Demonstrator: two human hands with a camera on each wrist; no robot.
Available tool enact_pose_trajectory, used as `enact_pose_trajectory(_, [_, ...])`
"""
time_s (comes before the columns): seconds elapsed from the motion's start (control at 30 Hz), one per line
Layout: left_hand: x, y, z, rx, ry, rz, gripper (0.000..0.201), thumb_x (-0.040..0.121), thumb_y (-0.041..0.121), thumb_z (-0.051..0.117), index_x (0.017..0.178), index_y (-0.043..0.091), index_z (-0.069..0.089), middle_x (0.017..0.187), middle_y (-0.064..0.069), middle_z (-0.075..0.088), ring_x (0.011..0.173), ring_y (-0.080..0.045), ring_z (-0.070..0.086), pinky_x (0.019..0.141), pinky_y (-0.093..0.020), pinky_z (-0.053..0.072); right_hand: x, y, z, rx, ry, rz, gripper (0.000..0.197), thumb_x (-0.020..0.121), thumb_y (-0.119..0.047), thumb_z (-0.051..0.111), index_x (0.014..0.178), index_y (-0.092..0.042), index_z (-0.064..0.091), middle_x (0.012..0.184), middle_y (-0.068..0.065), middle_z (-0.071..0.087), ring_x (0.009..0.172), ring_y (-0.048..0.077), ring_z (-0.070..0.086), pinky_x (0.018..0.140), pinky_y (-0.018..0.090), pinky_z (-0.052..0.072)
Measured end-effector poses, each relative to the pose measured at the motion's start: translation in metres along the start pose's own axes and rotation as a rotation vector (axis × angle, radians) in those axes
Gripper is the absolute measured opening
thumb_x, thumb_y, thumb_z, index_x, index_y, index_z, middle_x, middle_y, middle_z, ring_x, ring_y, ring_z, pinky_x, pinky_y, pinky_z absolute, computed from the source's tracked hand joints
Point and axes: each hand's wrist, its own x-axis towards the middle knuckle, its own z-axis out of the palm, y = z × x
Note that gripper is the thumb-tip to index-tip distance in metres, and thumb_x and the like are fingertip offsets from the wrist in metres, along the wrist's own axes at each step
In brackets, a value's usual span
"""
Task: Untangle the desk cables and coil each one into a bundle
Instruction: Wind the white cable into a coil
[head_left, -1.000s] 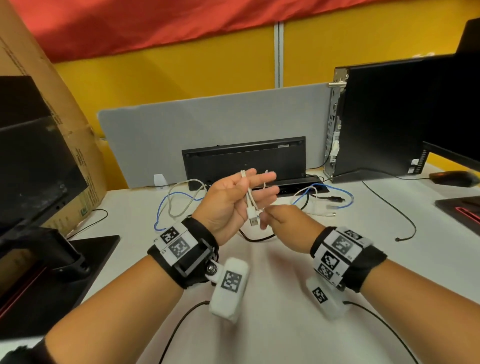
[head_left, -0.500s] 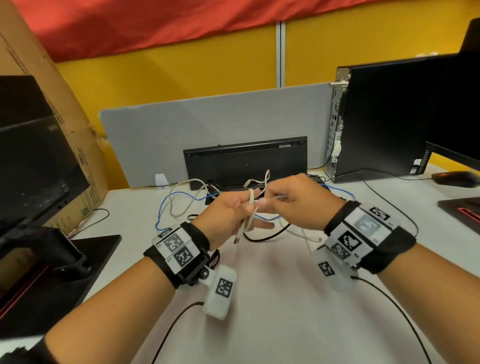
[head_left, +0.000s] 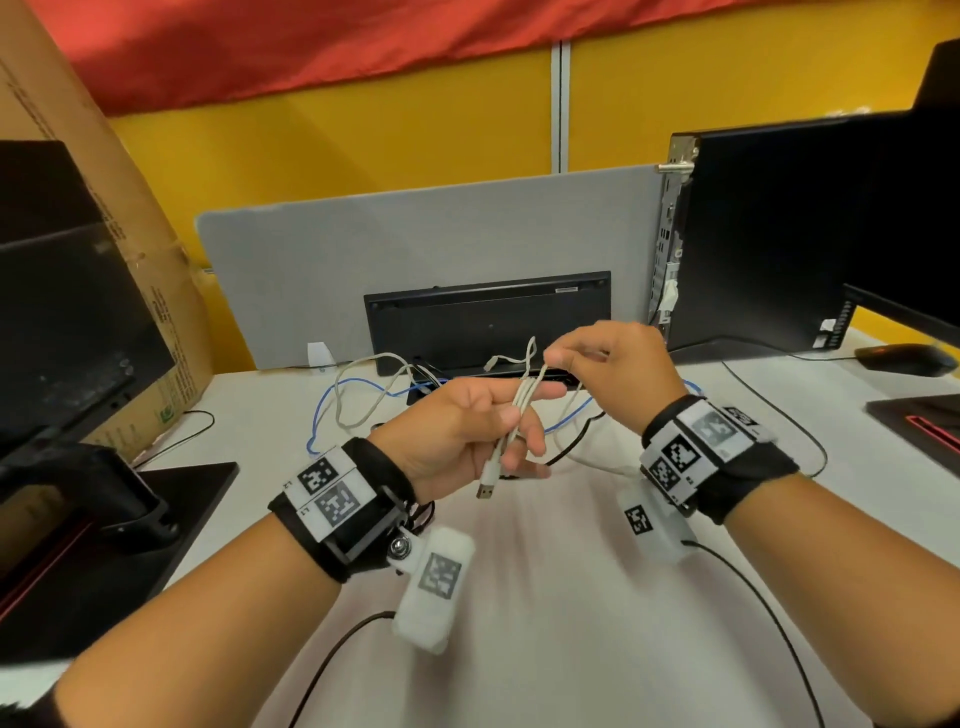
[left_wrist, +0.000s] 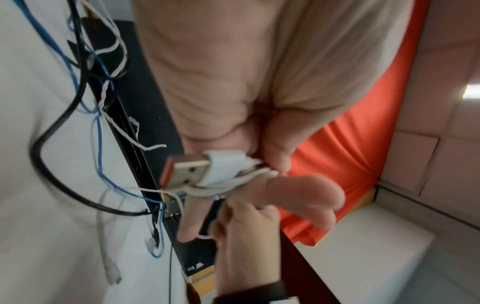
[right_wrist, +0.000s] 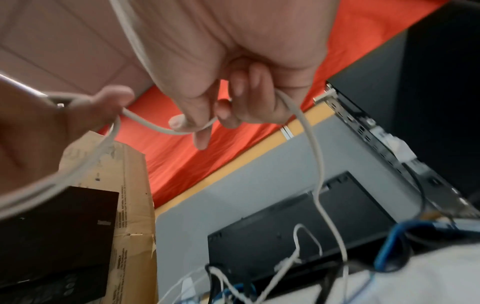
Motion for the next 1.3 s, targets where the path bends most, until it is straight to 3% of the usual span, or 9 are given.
enact_pose_trajectory(0.17, [0.006,-0.002,0.006,-0.166,0.134,0.174,0.033,0.095,0.002,0.042,0.125,-0.004,0.052,0.091,-0.005,0.071,0.057,-0.012,0.059,0.099,-0.069,0.039,-0.025,0.012,0.028,-0.032,-0.211,0.095,0.028,0.096,-0.027,0.056,0.071,-0.026,0.070,0.058,-0.008,0.060,0.056,0.001,0.053,0.060,0.025,0.040])
enact_pose_trajectory(0.33, [0.013,-0.004,0.001,-0.229,0.339,0.248,0.045,0.104,0.006,0.032,0.147,0.002,0.019,0.126,-0.014,0.065,0.078,-0.024,0.074,0.092,-0.052,0.052,-0.040,-0.003,0.041,-0.082,-0.460,0.118,0.028,0.097,-0.033,0.051,0.078,-0.022,0.070,0.072,-0.013,0.063,0.074,0.009,0.059,0.066,0.020,0.043])
enact_pose_trajectory(0.43, [0.012,-0.005,-0.003,-0.144,0.407,0.266,0.049,0.105,0.007,0.030,0.151,0.006,0.013,0.132,-0.009,0.062,0.100,-0.038,0.069,0.097,-0.055,0.049,-0.042,-0.016,0.036,-0.162,-0.573,0.094,0.039,0.096,-0.042,0.051,0.072,-0.015,0.065,0.066,-0.004,0.063,0.061,0.011,0.059,0.064,0.028,0.049])
enact_pose_trajectory(0.63, [0.007,-0.001,-0.010,0.219,0.496,0.210,0.037,0.104,0.008,0.033,0.140,0.012,0.041,0.141,-0.001,0.054,0.106,-0.030,0.068,0.100,-0.048,0.048,-0.032,-0.039,0.014,-0.325,-0.633,-0.118,0.047,0.091,-0.041,0.058,0.054,-0.016,0.044,0.053,-0.003,0.043,0.051,0.013,0.041,0.051,0.027,0.034])
enact_pose_trajectory(0.77, [0.008,0.002,-0.013,0.475,0.509,0.109,0.035,0.104,0.009,0.036,0.135,0.023,0.045,0.111,0.015,0.068,0.093,-0.008,0.071,0.095,-0.028,0.051,-0.015,-0.046,-0.003,-0.292,-0.538,-0.225,0.023,0.090,-0.033,0.062,0.068,-0.025,0.061,0.056,-0.010,0.046,0.053,0.003,0.045,0.051,0.014,0.028])
enact_pose_trajectory(0.87, [0.008,0.003,-0.012,0.668,0.405,0.040,0.029,0.104,0.010,0.035,0.128,0.024,0.043,0.111,-0.002,0.071,0.087,-0.017,0.073,0.087,-0.021,0.053,0.003,-0.040,-0.008,-0.268,-0.553,-0.237,0.011,0.091,-0.029,0.062,0.083,-0.028,0.069,0.071,-0.011,0.056,0.067,0.002,0.050,0.063,0.018,0.037])
enact_pose_trajectory(1.03, [0.004,0.007,-0.019,0.930,0.347,-0.117,0.022,0.103,0.010,0.031,0.095,0.017,0.050,0.076,0.000,0.067,0.061,-0.012,0.068,0.080,-0.027,0.055,0.038,-0.011,-0.013,-0.366,-0.470,-0.205,0.013,0.095,-0.025,0.057,0.096,-0.022,0.069,0.082,-0.008,0.054,0.080,0.012,0.052,0.076,0.028,0.044])
enact_pose_trajectory(1.17, [-0.003,0.010,-0.029,0.914,0.443,-0.226,0.027,0.102,0.008,0.032,0.114,0.008,0.056,0.065,0.003,0.058,0.052,-0.008,0.061,0.058,-0.012,0.045,0.058,0.016,-0.019,-0.574,-0.437,-0.193,0.018,0.097,-0.025,0.055,0.101,-0.019,0.070,0.091,-0.002,0.050,0.088,0.018,0.048,0.075,0.031,0.038])
enact_pose_trajectory(1.3, [-0.004,0.013,-0.030,0.820,0.482,-0.267,0.030,0.100,0.006,0.034,0.115,0.002,0.060,0.064,-0.004,0.055,0.053,-0.017,0.056,0.069,-0.025,0.047,0.072,0.029,-0.020,-0.706,-0.377,-0.091,0.021,0.098,-0.028,0.051,0.100,-0.020,0.070,0.093,0.001,0.058,0.082,0.021,0.055,0.073,0.034,0.047])
